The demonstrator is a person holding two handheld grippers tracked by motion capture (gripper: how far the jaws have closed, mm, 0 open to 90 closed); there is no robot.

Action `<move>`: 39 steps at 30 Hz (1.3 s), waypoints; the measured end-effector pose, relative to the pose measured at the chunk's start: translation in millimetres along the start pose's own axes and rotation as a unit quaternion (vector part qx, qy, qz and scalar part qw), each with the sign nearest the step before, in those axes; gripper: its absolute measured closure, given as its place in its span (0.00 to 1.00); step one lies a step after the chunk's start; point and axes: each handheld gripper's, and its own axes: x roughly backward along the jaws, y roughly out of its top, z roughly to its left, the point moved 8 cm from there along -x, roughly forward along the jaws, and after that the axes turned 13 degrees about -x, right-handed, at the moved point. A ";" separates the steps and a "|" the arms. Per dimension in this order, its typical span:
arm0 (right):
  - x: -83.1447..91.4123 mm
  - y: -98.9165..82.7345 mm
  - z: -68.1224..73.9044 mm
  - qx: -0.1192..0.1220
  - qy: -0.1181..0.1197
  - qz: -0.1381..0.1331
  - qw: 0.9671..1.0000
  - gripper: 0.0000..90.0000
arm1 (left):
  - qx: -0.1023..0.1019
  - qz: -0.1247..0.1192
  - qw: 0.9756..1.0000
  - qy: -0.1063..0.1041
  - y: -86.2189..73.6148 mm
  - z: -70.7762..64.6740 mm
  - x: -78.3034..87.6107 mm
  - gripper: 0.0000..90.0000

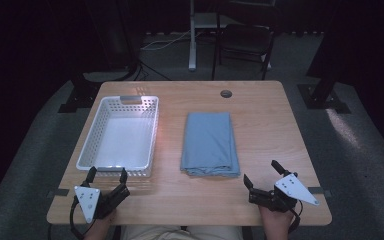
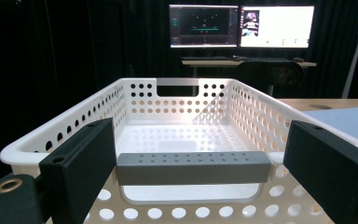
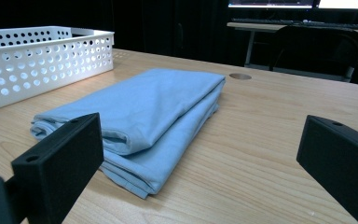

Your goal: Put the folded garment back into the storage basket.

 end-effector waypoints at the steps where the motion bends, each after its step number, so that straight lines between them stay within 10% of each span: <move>1: 0.0 0.0 0.0 0.000 0.000 0.000 1.000 0.00 | -0.001 0.000 1.000 0.001 0.0 -0.1 0.1 0.12; 39: -2.0 -1.6 10.1 -0.015 0.041 0.049 0.998 0.01 | -0.002 -0.009 1.000 -0.008 1.1 -1.9 3.3 0.12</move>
